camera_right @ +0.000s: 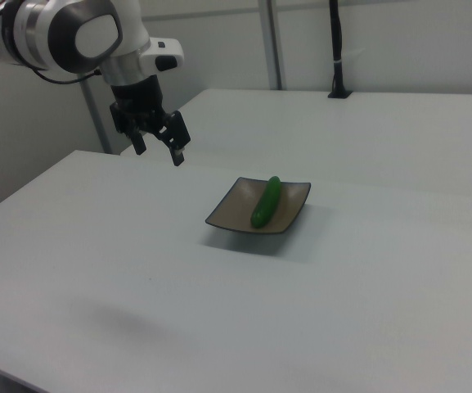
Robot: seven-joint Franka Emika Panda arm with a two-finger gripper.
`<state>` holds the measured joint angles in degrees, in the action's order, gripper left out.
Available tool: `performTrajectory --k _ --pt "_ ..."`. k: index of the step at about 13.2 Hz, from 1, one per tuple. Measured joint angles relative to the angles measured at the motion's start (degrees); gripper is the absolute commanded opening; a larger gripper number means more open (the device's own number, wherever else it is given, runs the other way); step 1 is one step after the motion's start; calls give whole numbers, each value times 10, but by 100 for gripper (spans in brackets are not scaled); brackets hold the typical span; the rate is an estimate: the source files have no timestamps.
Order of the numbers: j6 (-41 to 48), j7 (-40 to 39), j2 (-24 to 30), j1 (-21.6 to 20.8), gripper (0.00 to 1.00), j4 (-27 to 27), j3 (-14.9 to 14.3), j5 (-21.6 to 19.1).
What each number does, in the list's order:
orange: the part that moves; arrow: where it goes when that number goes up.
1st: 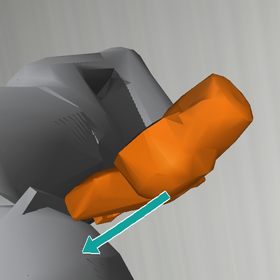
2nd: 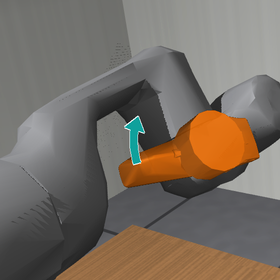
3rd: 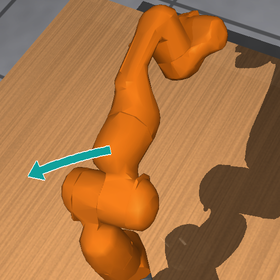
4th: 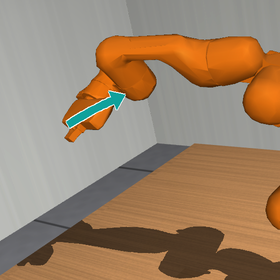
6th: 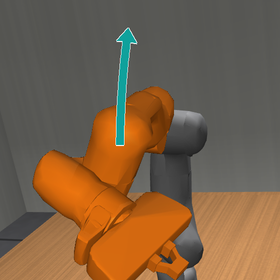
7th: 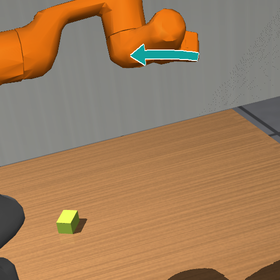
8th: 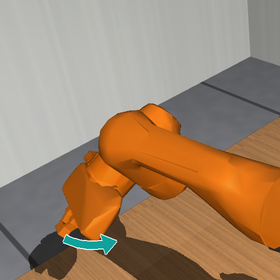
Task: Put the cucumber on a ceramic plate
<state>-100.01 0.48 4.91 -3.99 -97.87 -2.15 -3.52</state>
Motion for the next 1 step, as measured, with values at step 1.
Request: performTrajectory --k 1 --pt "0 0 0 0 100 0 0 0"
